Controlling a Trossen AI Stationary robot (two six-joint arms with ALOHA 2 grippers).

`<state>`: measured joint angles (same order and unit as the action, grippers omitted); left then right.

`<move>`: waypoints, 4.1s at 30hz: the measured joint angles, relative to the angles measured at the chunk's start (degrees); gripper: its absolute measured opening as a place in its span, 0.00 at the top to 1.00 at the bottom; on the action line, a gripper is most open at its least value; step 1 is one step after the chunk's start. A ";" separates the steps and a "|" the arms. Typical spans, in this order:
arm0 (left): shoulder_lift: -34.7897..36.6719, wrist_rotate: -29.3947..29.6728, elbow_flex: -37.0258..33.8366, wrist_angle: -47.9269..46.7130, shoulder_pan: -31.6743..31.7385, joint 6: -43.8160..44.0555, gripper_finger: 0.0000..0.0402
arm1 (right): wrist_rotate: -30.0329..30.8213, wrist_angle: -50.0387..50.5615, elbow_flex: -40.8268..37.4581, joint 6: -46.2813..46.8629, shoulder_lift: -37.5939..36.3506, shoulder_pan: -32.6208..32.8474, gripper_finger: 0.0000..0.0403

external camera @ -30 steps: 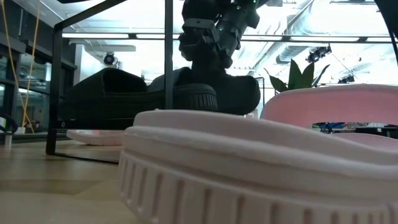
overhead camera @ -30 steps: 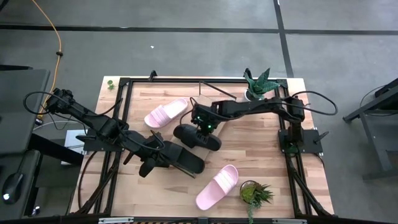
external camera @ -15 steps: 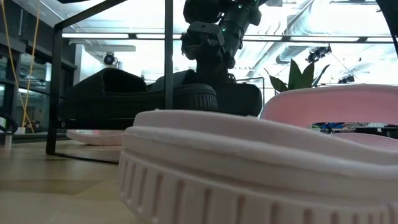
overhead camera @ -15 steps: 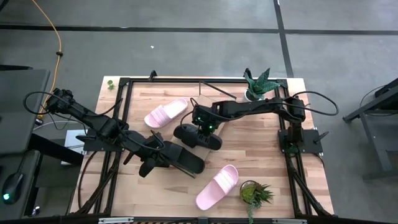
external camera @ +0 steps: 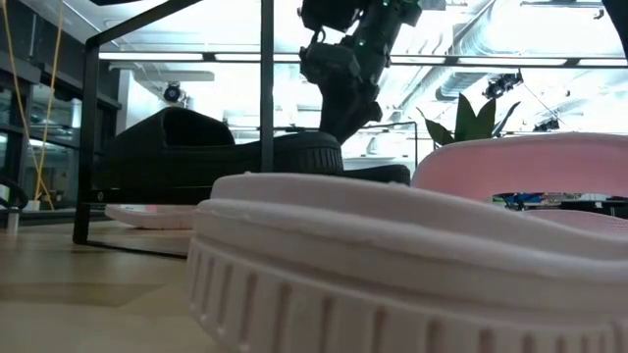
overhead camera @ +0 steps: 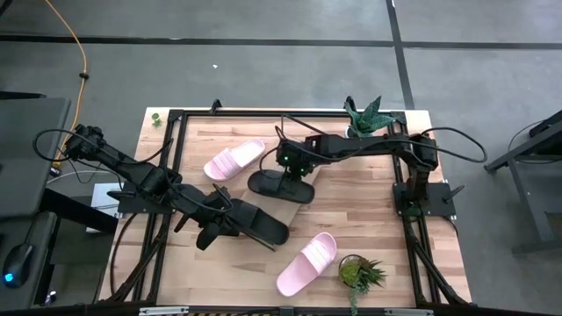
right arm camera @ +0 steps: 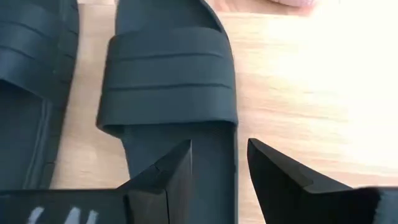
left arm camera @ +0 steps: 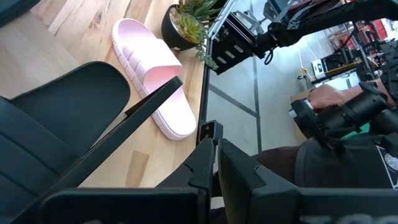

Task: Pick and place slides into the shelf
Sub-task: Put the black slipper on the shelf

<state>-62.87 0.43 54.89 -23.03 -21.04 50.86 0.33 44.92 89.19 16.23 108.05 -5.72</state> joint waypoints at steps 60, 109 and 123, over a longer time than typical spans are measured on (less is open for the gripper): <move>21.73 12.83 -0.02 -20.30 -5.99 -4.58 0.96 | 24.27 -44.32 -33.11 31.81 -18.56 18.25 0.64; 21.84 12.00 -0.02 -25.24 -5.99 -4.78 0.96 | 26.00 -49.45 -29.24 58.58 -6.73 12.02 0.64; 21.84 12.02 -0.02 -25.65 -5.99 -5.72 0.96 | 25.75 -58.49 -29.20 60.85 -2.27 12.07 0.65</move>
<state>-41.04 12.45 54.87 -48.68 -27.03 45.15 26.08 -13.57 59.99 77.08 105.78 6.35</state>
